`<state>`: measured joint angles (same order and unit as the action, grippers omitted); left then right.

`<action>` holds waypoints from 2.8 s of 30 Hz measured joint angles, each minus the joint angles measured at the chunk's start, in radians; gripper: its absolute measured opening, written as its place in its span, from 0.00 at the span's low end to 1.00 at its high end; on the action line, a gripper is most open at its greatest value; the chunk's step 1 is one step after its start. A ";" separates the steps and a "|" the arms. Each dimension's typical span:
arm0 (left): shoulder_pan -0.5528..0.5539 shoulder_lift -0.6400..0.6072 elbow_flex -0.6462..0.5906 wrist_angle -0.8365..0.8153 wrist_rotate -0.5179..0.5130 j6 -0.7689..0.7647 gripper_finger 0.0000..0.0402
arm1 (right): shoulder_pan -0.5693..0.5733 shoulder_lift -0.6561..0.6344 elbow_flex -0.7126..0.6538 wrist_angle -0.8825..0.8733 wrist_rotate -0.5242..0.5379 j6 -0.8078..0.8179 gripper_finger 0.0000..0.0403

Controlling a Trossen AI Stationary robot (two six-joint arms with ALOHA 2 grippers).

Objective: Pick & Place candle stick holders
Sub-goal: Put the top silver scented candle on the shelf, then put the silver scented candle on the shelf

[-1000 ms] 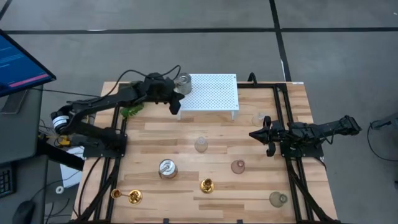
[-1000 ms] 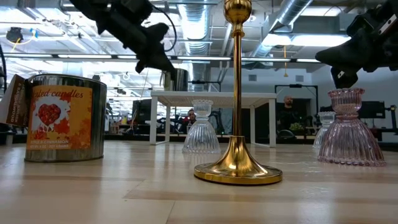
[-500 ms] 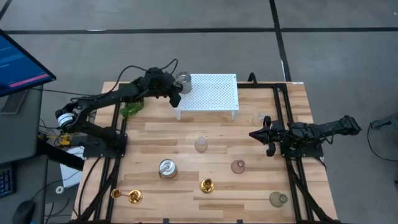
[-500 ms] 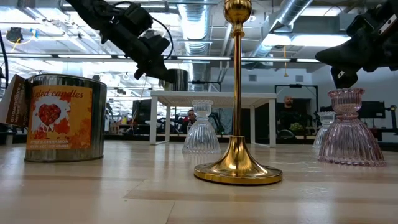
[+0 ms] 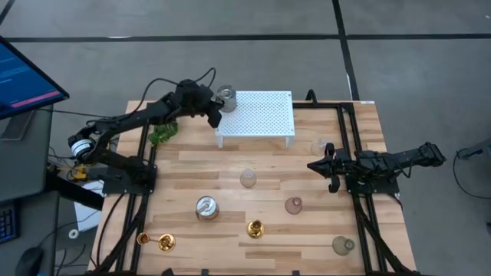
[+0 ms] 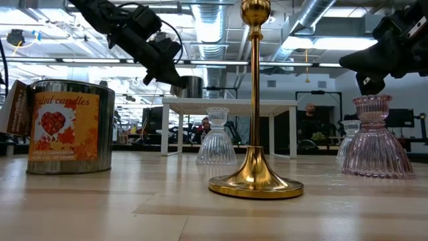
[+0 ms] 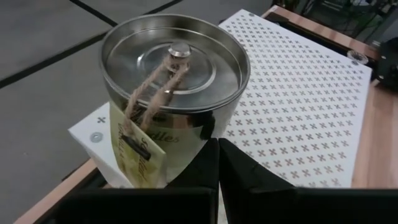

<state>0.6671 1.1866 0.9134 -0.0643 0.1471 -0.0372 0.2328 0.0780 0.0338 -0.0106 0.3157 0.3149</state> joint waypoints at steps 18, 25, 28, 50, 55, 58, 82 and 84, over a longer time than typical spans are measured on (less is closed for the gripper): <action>-0.063 -0.145 0.088 -0.276 0.012 -0.142 0.00 | 0.000 0.000 0.001 -0.004 0.000 0.000 0.01; -0.263 -0.212 0.227 -0.665 -0.103 -0.396 0.00 | 0.000 0.000 0.001 -0.003 -0.001 0.000 0.01; -0.349 -0.190 0.285 -0.827 -0.155 -0.527 0.00 | 0.000 0.000 0.001 -0.003 -0.001 0.000 0.01; -0.650 0.081 0.432 -1.236 -0.077 -0.680 0.25 | 0.000 0.000 0.001 -0.003 -0.001 0.095 0.01; -0.713 0.066 0.432 -1.237 -0.085 -0.737 0.41 | 0.000 0.000 0.001 -0.004 0.000 0.095 0.01; -0.760 0.072 0.432 -1.237 -0.121 -0.792 0.48 | 0.000 0.000 0.001 -0.004 0.000 0.095 0.01; -0.924 0.091 0.204 -1.077 -0.133 -0.937 0.52 | 0.000 0.000 0.001 -0.010 0.000 0.097 0.01; -0.928 0.060 0.177 -1.053 -0.141 -0.957 0.52 | 0.000 0.000 0.001 -0.010 0.000 0.097 0.01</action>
<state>-0.2613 1.2463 1.0902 -1.1175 0.0065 -0.9941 0.2333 0.0784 0.0345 -0.0208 0.3157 0.4122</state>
